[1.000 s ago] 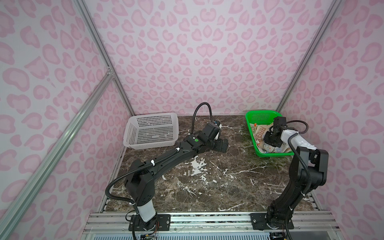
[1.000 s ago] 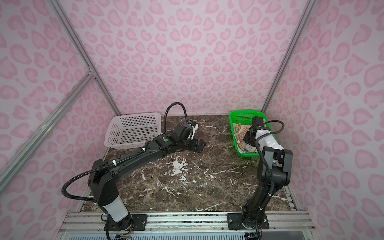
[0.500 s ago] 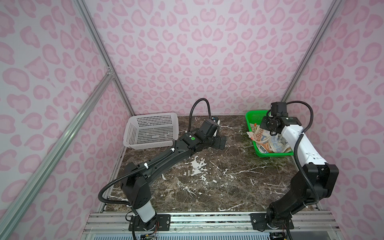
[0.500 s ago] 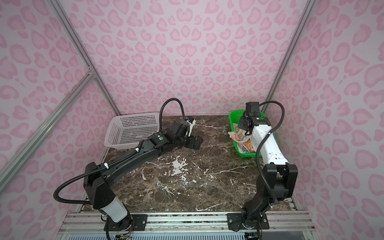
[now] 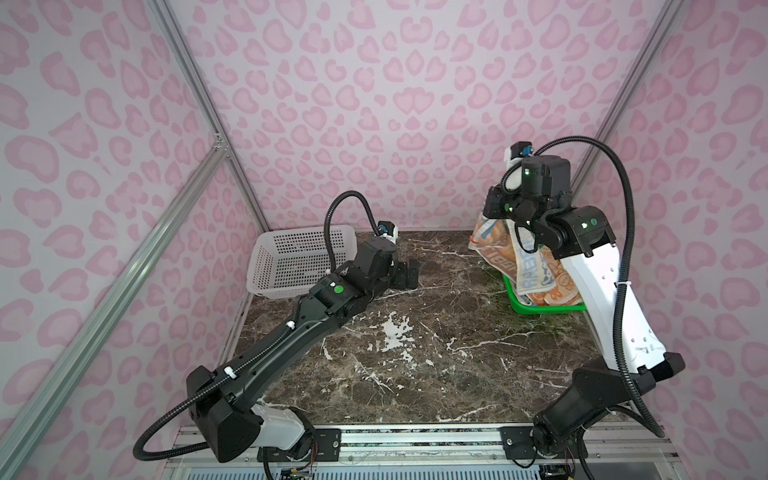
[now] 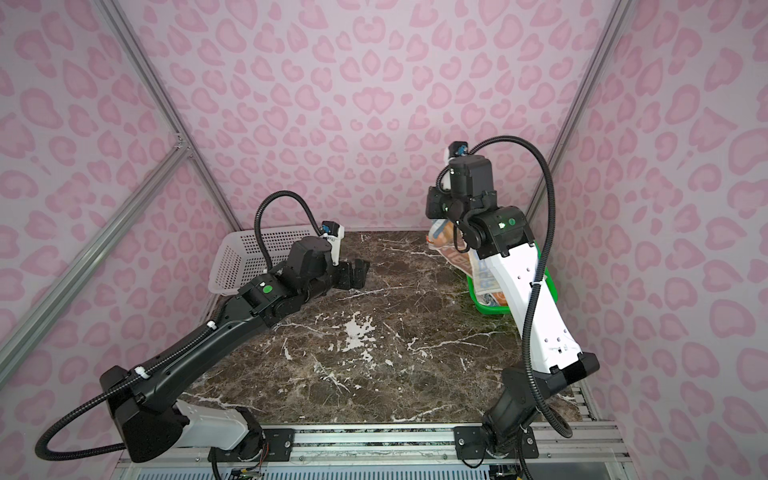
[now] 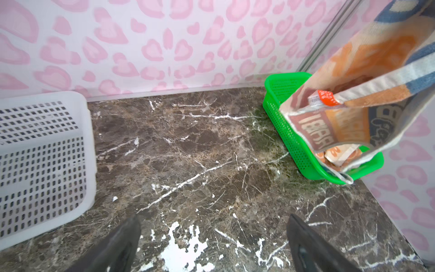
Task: Fold and stack the towels
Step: 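Lift the towel out with the right gripper and lay it on the table, then hold the towel corner with the right gripper while the left gripper grasps another corner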
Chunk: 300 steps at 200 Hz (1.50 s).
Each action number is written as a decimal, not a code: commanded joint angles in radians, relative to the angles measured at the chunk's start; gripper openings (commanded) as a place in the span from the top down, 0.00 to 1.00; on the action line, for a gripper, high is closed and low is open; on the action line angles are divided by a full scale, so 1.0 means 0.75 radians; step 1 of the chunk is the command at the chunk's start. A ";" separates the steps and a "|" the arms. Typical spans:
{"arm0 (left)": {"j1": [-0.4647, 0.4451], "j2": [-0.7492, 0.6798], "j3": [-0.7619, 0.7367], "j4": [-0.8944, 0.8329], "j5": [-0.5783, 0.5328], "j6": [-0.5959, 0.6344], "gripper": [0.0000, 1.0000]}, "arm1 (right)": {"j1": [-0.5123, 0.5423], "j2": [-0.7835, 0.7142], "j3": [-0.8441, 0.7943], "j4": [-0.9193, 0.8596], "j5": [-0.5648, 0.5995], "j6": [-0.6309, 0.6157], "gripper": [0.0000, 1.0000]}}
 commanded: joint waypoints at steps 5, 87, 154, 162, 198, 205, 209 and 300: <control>0.017 -0.099 -0.063 0.039 -0.123 -0.025 0.02 | 0.127 0.026 0.047 -0.039 -0.081 -0.049 1.00; 0.045 -0.181 -0.254 -0.010 -0.138 -0.091 0.02 | -0.217 -0.019 -0.979 0.362 -0.343 0.232 0.84; 0.044 -0.094 -0.321 -0.029 -0.022 -0.169 0.02 | -0.178 0.016 -1.109 0.273 -0.253 0.149 0.16; 0.044 -0.084 -0.325 -0.028 -0.014 -0.178 0.02 | -0.145 0.026 -1.124 0.268 -0.271 0.149 0.13; 0.050 0.006 -0.296 -0.009 0.120 -0.217 0.02 | -0.062 0.038 -1.306 0.408 -0.319 0.229 0.12; 0.050 0.030 -0.283 -0.005 0.166 -0.219 0.02 | -0.078 0.037 -1.345 0.433 -0.336 0.255 0.12; 0.050 0.043 -0.276 -0.004 0.190 -0.221 0.02 | -0.088 0.034 -1.363 0.444 -0.344 0.267 0.14; 0.045 0.248 -0.158 -0.054 0.325 -0.187 0.02 | -0.343 -0.034 -1.630 0.489 -0.155 0.246 0.34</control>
